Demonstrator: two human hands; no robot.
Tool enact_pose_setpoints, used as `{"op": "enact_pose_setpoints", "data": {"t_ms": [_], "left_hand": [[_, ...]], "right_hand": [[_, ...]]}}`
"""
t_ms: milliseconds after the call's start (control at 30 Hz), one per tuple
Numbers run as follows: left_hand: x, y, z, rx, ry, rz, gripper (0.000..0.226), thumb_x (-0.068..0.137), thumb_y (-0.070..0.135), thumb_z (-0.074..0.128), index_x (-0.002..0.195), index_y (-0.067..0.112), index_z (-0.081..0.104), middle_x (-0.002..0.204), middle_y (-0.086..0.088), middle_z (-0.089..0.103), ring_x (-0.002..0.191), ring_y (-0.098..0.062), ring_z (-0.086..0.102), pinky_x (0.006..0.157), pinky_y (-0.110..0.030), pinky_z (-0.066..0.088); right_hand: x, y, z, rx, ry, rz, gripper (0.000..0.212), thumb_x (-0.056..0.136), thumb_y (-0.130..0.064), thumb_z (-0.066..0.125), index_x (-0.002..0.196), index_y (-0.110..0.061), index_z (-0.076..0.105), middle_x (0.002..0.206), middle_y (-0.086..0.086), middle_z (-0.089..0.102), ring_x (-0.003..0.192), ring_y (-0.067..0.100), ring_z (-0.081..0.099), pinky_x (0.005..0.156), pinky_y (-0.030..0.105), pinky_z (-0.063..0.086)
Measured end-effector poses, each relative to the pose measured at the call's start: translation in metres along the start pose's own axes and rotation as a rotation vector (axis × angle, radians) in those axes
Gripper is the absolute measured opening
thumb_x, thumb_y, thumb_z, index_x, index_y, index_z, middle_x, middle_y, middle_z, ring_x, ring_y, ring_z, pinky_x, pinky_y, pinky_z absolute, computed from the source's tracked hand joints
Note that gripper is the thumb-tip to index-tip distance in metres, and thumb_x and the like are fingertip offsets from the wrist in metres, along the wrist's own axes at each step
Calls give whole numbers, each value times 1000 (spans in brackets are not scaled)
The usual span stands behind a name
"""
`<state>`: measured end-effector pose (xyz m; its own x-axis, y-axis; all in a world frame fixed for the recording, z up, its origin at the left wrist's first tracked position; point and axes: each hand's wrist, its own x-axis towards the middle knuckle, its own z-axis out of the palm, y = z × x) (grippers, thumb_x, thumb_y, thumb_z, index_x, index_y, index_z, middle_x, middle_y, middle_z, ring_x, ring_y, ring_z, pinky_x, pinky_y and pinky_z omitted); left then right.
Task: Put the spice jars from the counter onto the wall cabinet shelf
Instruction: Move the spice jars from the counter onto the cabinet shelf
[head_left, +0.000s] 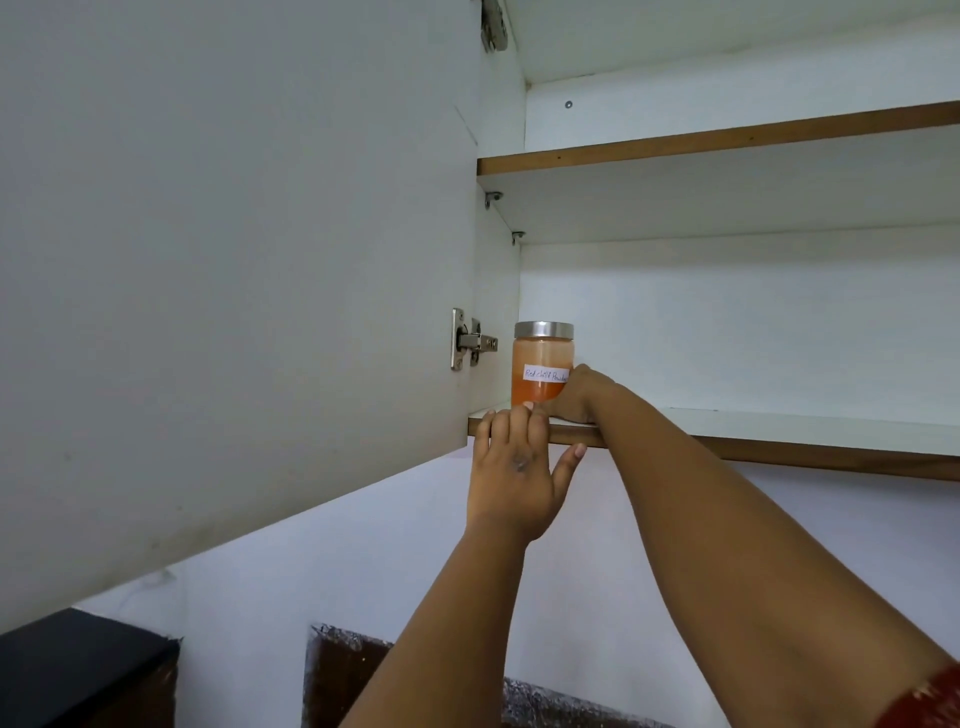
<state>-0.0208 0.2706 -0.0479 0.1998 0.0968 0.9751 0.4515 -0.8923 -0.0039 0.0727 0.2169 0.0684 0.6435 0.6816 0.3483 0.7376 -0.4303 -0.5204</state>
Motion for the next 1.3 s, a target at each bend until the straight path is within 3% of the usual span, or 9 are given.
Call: {"op": "enact_pose_setpoints", "data": {"t_ms": [333,467,600,733,900,1067,1300], "left_hand": [[2,0,-6,-45,-98,-31,60,96,59,29,123,13,56,114,-5,60,107,-22,55,100,-41,44],[2,0,-8,-40,-111,-25,59,96,59,29,123,13,56,115,-5,60,108,-22,55,100,-41,44],[2,-1,-9,-55,-116,-16,59,95,59,30,122,13,56,115,-4,60,107,-22,56,99,-41,44],[3,-1,-12,-59,-125,-17,61,95,61,28,122,14,56,115,-4,60,107,-22,56,100,-41,44],[4,1,-17,-52,-195,-14,71,91,69,25,128,15,51,123,-5,57,115,-23,52,105,-43,39],[5,0,-22,5,-319,-7,94,76,86,22,138,17,41,132,-5,50,125,-26,44,110,-44,32],[11,-1,-34,36,-445,14,103,72,86,45,146,16,30,142,-5,40,134,-26,33,117,-42,21]], "right_hand": [[1,1,2,48,-80,-47,54,85,-43,67,131,-20,48,123,10,58,107,27,58,100,43,45],[-3,-1,1,47,-71,-32,54,88,-37,67,131,-16,43,117,8,52,103,24,53,95,36,41],[-2,-1,0,27,-58,-7,68,85,-42,69,138,-13,36,128,9,49,118,29,51,99,40,39],[-2,-2,1,31,-54,-18,65,86,-41,69,137,-14,39,133,12,49,118,29,51,99,39,40],[-5,-2,1,23,-53,-34,62,88,-40,66,137,-14,39,133,13,50,120,30,51,100,40,39],[-9,-4,0,20,-67,-24,64,88,-41,66,139,-14,38,135,12,49,122,31,50,105,42,37],[-20,-9,-3,-11,-32,27,76,88,-37,67,145,-10,25,141,15,43,126,31,48,103,41,39]]}}
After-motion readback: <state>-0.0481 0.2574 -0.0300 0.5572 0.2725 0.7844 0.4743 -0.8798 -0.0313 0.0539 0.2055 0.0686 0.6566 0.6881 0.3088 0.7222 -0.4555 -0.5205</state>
